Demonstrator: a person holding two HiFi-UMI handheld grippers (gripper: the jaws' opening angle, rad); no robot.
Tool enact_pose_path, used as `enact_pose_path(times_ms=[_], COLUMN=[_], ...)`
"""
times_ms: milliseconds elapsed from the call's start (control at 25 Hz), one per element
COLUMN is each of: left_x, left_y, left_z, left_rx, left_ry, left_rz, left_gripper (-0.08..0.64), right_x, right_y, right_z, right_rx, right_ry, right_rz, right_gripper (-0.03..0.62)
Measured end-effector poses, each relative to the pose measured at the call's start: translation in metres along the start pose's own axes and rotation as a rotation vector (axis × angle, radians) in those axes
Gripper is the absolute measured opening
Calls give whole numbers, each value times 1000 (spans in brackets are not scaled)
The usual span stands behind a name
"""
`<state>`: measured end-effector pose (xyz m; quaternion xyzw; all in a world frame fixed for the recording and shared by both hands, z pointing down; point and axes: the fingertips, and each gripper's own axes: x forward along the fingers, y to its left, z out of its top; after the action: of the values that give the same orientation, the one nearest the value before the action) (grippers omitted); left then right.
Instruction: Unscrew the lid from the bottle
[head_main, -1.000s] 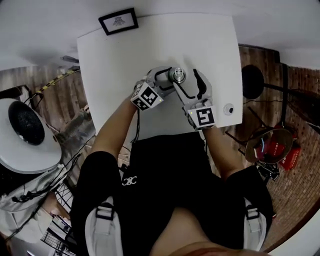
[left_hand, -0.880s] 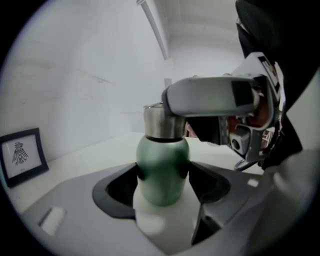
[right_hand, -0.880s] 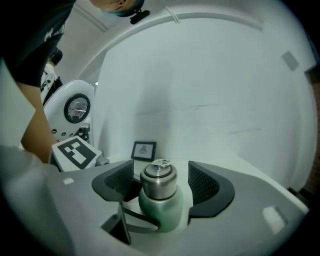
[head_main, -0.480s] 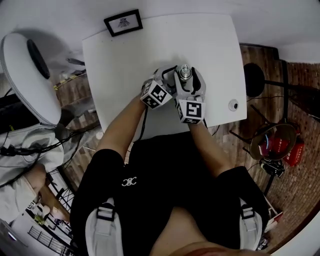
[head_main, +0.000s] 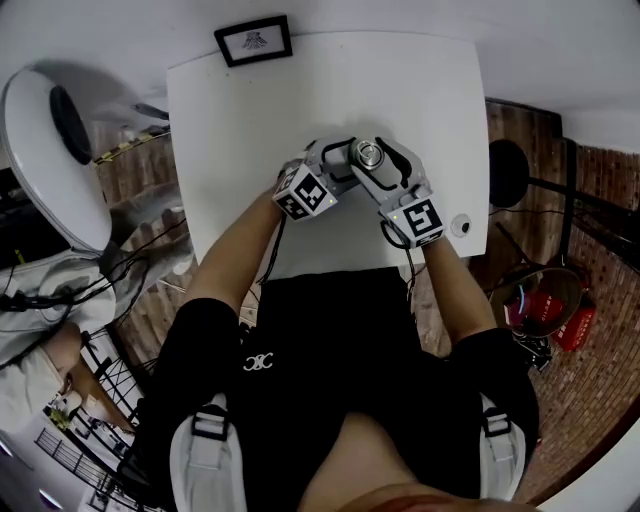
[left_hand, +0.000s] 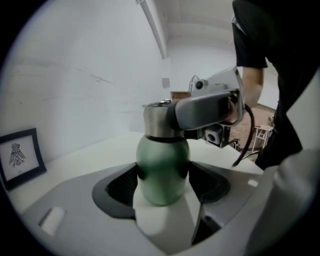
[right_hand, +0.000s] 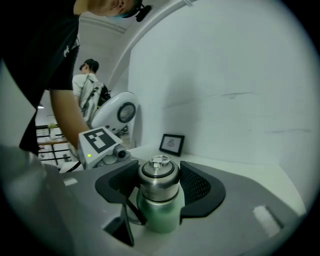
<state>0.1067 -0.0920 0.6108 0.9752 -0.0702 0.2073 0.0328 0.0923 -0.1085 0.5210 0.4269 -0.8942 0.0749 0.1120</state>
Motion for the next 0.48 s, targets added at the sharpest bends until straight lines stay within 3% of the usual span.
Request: enact_pose_path(times_ms=[320, 480], left_x=[-1, 0], left_y=[0, 0], left_z=[0, -2], left_rx=[1, 16], left_ry=[14, 41], left_rz=[17, 1], left_gripper=[376, 374], right_x=[-2, -8], right_y=[19, 24], right_z=[-5, -14], right_rx=[-252, -399], right_ry=[167, 304], right_rz=[737, 1040], right_gripper=[267, 267])
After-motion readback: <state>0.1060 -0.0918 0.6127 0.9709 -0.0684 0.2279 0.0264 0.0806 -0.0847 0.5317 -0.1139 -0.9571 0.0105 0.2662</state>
